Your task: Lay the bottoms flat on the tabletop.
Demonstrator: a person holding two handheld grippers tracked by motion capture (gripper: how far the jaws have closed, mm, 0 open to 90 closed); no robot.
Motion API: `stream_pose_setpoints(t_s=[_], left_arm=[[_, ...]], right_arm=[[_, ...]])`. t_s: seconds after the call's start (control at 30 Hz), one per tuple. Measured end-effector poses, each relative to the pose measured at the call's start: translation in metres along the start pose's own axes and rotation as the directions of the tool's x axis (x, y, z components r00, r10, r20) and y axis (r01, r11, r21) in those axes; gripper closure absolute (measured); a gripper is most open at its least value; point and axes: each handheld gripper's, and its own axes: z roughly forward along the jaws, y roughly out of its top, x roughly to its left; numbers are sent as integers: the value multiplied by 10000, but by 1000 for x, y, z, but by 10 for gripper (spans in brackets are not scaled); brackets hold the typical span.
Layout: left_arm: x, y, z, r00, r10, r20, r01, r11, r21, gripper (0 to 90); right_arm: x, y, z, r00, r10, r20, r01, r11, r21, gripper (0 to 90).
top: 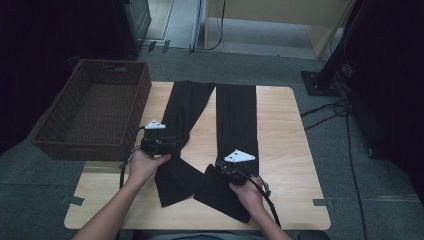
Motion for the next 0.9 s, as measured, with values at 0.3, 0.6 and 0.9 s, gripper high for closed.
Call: stream_pose_setpoints(t_s=[0.3, 0.6, 0.9], left_arm=[[-1, 20, 55, 9971, 352, -674, -307, 9973, 667, 534], [0, 18, 76, 9724, 1521, -1767, -1442, 9879, 568, 875], [-24, 47, 44, 9958, 539, 744, -513, 9980, -365, 896]], right_arm=[[-1, -1, 0, 10000, -38, -27, 37, 10000, -36, 854], [1, -1, 1, 9999, -114, 86, 114, 9999, -91, 853], [2, -1, 1, 9999, -91, 79, 92, 9999, -96, 853]])
